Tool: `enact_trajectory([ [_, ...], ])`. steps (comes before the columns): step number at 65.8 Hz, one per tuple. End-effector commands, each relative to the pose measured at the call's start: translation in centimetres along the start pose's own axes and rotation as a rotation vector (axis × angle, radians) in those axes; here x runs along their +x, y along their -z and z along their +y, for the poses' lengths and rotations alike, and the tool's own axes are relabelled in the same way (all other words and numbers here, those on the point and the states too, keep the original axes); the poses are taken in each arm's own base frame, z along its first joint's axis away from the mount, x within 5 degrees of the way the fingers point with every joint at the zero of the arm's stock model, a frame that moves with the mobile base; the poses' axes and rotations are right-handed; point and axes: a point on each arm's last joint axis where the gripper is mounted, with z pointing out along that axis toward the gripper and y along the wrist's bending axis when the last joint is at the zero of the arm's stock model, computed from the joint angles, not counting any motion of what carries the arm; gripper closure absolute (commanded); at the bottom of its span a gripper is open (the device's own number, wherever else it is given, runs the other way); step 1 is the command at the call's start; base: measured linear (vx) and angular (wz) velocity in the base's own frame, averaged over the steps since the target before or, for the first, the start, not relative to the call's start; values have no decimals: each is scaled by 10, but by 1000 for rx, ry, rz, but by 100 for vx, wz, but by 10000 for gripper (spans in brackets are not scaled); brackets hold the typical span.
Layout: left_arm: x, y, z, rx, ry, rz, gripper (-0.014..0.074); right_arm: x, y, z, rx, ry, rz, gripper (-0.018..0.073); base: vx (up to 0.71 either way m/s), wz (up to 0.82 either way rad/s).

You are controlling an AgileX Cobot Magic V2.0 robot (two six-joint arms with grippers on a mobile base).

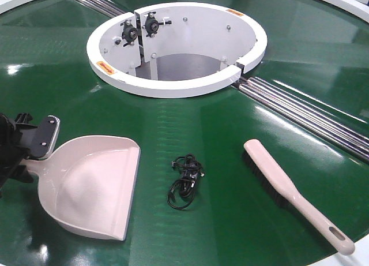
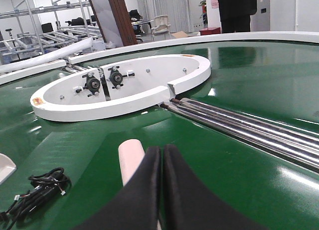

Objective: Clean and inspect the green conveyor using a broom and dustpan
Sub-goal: 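Grasp the pink dustpan handle with the left gripper, then drag the dustpan toward the black cables with the left gripper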

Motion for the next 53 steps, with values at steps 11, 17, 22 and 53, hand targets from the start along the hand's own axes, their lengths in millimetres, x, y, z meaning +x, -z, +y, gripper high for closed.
enact_trajectory([
  [11,-18,35,6,-139,-40,-15,605,-3,0,1,-12,12,-66,569,0,0],
  [17,-28,39,5,-153,-26,-25,604,-3,0,1,-12,12,-66,569,0,0],
  [22,-35,40,4,-157,-12,-29,604,-3,0,1,-12,12,-66,569,0,0],
  [53,-54,46,9,-124,26,39,603,-3,0,1,-12,12,-66,569,0,0],
])
